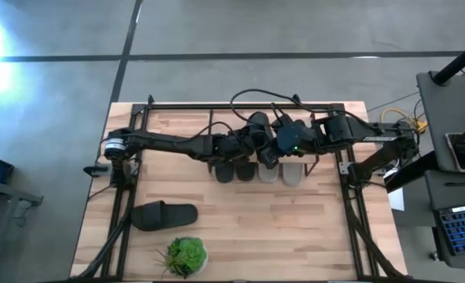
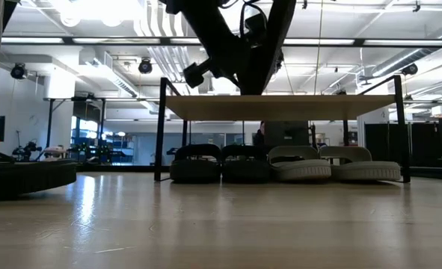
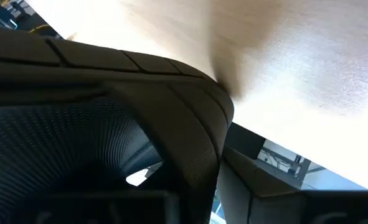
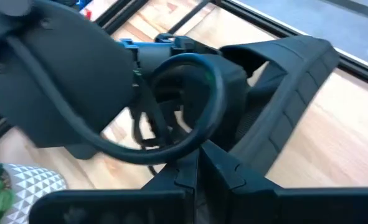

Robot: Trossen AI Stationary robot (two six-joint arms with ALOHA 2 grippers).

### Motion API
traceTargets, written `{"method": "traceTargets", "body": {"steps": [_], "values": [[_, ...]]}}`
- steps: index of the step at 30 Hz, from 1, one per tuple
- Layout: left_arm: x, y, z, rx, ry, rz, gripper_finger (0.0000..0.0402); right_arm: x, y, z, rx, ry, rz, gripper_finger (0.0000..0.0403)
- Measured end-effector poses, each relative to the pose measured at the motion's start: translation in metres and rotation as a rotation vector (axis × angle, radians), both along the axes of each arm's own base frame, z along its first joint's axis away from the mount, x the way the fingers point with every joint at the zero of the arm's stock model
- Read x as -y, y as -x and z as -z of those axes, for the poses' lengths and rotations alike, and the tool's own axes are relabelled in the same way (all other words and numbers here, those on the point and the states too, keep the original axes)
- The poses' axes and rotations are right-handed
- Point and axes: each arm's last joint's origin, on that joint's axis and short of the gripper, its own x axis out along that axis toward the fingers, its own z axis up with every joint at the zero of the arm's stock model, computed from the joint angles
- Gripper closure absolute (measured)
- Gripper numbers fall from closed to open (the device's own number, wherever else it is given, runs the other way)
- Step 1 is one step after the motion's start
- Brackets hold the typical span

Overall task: Pick and place slides into the shelf
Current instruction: Put the black slipper on the shelf

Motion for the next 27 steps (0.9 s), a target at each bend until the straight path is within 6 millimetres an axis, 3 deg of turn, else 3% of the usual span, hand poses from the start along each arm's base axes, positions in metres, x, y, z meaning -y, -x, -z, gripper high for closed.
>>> {"method": "traceTargets", "body": {"steps": [7,18,27], "values": [[-0.001,-0.001,0.001,0.010,0.003,-0.006,0.0352,0.000,0.000,0.000,-0.003,-0.007,-0.011,0.0394],[0.000,-0.002,0.002,0.086,0.074,-0.026,0.0351,-0.001,-0.004,0.040,-0.127,-0.030,-0.002,0.0394],[0.013,-0.002,0.004,0.117,0.186,0.025,0.0351,0.003,-0.004,0.049,-0.170,0.014,-0.013,0.0394]]}}
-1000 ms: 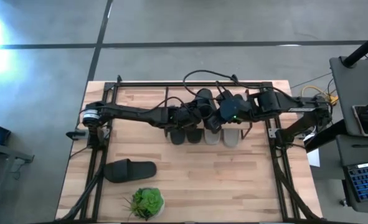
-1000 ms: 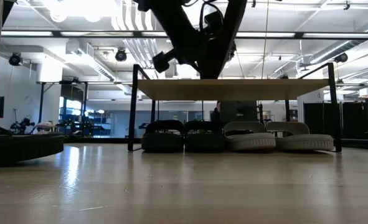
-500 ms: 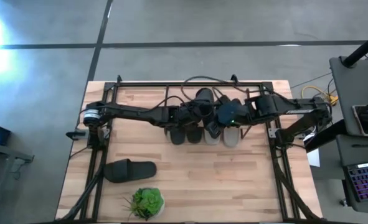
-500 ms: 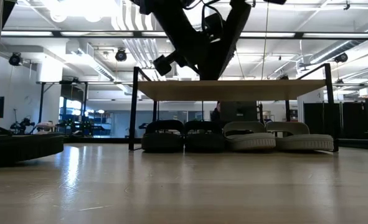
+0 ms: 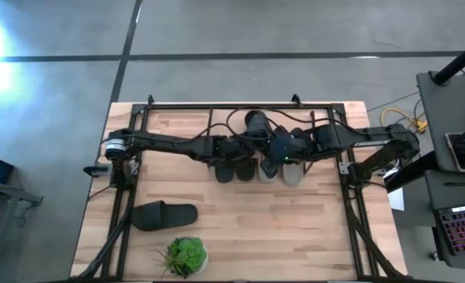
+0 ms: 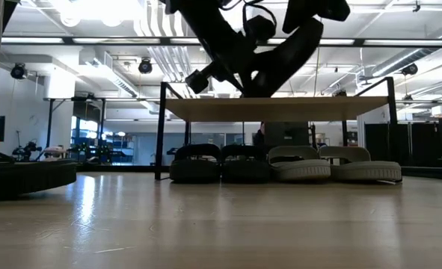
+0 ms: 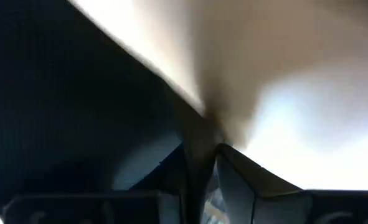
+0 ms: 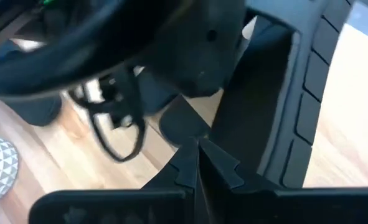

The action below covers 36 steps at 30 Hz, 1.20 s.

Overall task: Pick and place slides into the shelf
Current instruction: Put the black slipper on the shelf

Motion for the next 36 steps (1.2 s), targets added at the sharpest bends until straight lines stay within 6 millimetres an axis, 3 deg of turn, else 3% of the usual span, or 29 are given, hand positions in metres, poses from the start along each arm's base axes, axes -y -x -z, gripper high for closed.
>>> {"method": "traceTargets", "body": {"steps": [5,13,20,24,27,36], "values": [[0.004,0.000,0.002,0.036,0.117,0.025,0.0351,0.001,0.000,0.007,-0.024,0.017,0.007,0.0394],[0.010,-0.004,-0.002,0.098,0.148,0.065,0.0351,0.001,0.002,0.004,0.063,0.018,-0.021,0.0394],[0.016,-0.001,-0.009,0.185,0.315,0.090,0.0351,0.001,0.010,0.010,0.094,-0.008,-0.008,0.0394],[0.027,0.001,-0.023,0.287,0.337,0.097,0.0351,0.014,0.024,0.021,0.066,-0.025,0.112,0.0394],[0.032,0.005,-0.035,0.338,0.337,0.099,0.0351,0.020,0.024,0.021,0.181,-0.045,0.098,0.0394],[0.033,0.018,-0.022,0.317,0.474,-0.046,0.0351,0.038,0.037,0.019,0.180,-0.031,0.136,0.0394]]}}
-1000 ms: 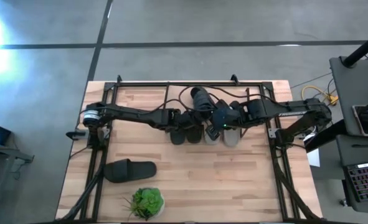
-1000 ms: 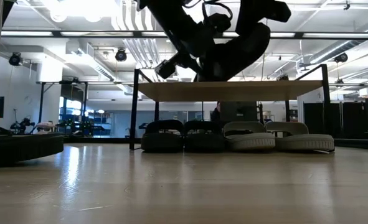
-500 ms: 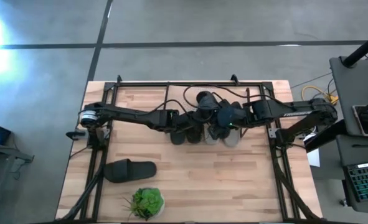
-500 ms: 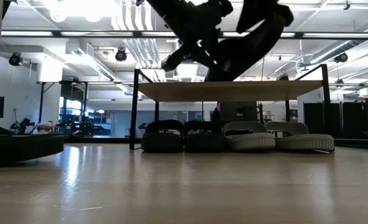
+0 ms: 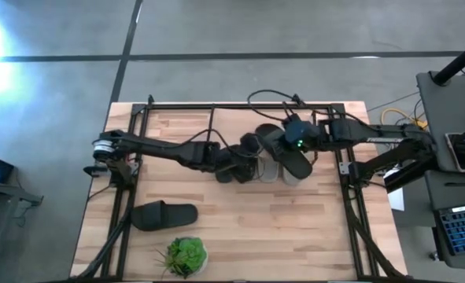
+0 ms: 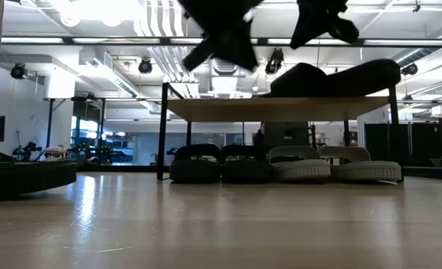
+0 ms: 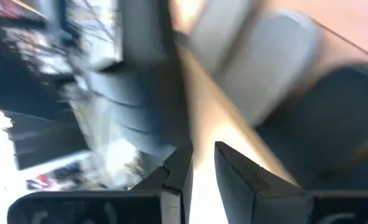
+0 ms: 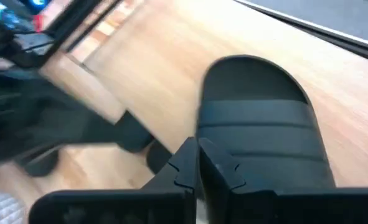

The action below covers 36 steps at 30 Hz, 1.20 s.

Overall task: Pick and place slides into the shelf
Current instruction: Put the black slipper on the shelf

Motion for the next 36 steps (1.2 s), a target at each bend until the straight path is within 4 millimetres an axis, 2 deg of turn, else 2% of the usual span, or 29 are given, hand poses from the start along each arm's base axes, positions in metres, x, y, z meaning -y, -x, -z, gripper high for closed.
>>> {"method": "traceTargets", "body": {"steps": [3,6,11,15,19,21,25,28,32,36], "values": [[-0.002,0.008,0.020,-0.058,0.037,-0.059,0.0351,0.001,0.005,-0.006,0.012,-0.001,-0.009,0.0394],[0.006,0.023,0.022,-0.037,0.057,-0.086,0.0351,0.001,0.014,-0.011,-0.005,0.002,-0.010,0.0394],[0.035,0.058,-0.003,0.105,0.146,-0.110,0.0351,-0.002,0.032,-0.012,-0.090,-0.014,-0.006,0.0389],[0.056,0.092,-0.037,0.324,0.397,-0.173,0.0351,-0.004,0.039,-0.007,-0.161,-0.065,0.015,0.0362],[0.068,0.126,-0.061,0.519,0.745,-0.278,0.0351,-0.003,0.028,0.000,-0.188,-0.065,0.006,0.0326],[0.071,0.141,-0.066,0.558,0.830,-0.315,0.0351,-0.003,0.020,0.006,-0.218,-0.063,-0.004,0.0308],[0.077,0.165,-0.070,0.633,0.883,-0.389,0.0351,-0.006,0.006,0.019,-0.308,0.009,-0.024,0.0272],[0.080,0.177,-0.064,0.645,0.906,-0.408,0.0351,-0.014,0.001,0.017,-0.383,0.149,-0.062,0.0248],[0.083,0.185,-0.059,0.645,0.959,-0.426,0.0351,-0.028,-0.002,0.012,-0.496,0.346,-0.174,0.0219],[0.085,0.188,-0.051,0.637,0.940,-0.431,0.0351,-0.044,-0.004,0.017,-0.608,0.475,-0.357,0.0197]]}}
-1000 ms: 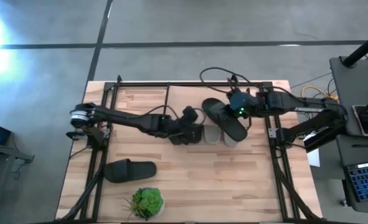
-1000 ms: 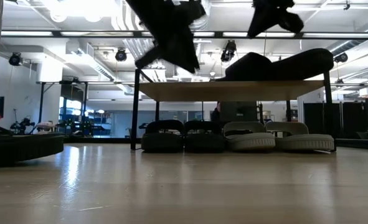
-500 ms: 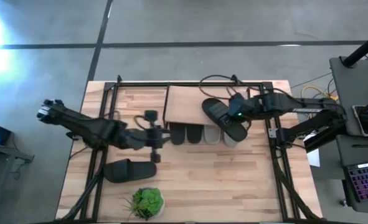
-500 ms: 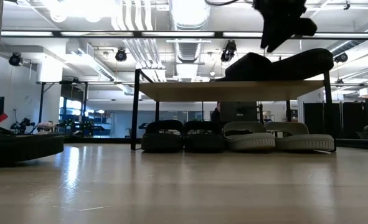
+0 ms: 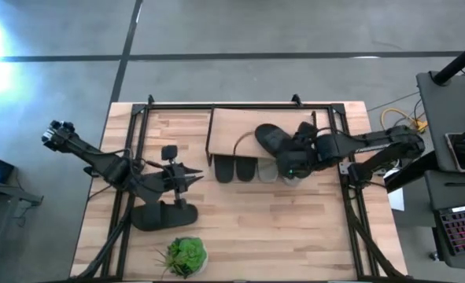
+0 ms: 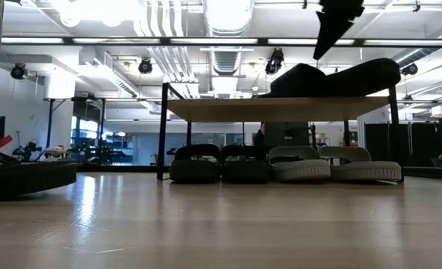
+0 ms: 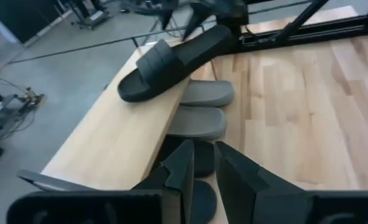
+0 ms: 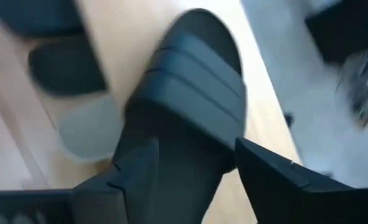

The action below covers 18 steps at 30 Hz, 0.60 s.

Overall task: Pick and place slides into the shelf
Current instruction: Put the black slipper on the shelf

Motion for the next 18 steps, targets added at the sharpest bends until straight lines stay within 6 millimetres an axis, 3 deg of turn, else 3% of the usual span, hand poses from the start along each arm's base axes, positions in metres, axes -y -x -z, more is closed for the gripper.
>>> {"method": "traceTargets", "body": {"steps": [8,18], "values": [[0.001,0.006,-0.002,0.035,-0.013,-0.057,0.0351,-0.003,-0.010,0.016,-0.189,0.247,-0.165,0.0165],[-0.002,0.022,-0.015,0.133,0.113,-0.076,0.0351,0.011,-0.016,0.024,-0.246,0.271,-0.192,0.0154]]}}
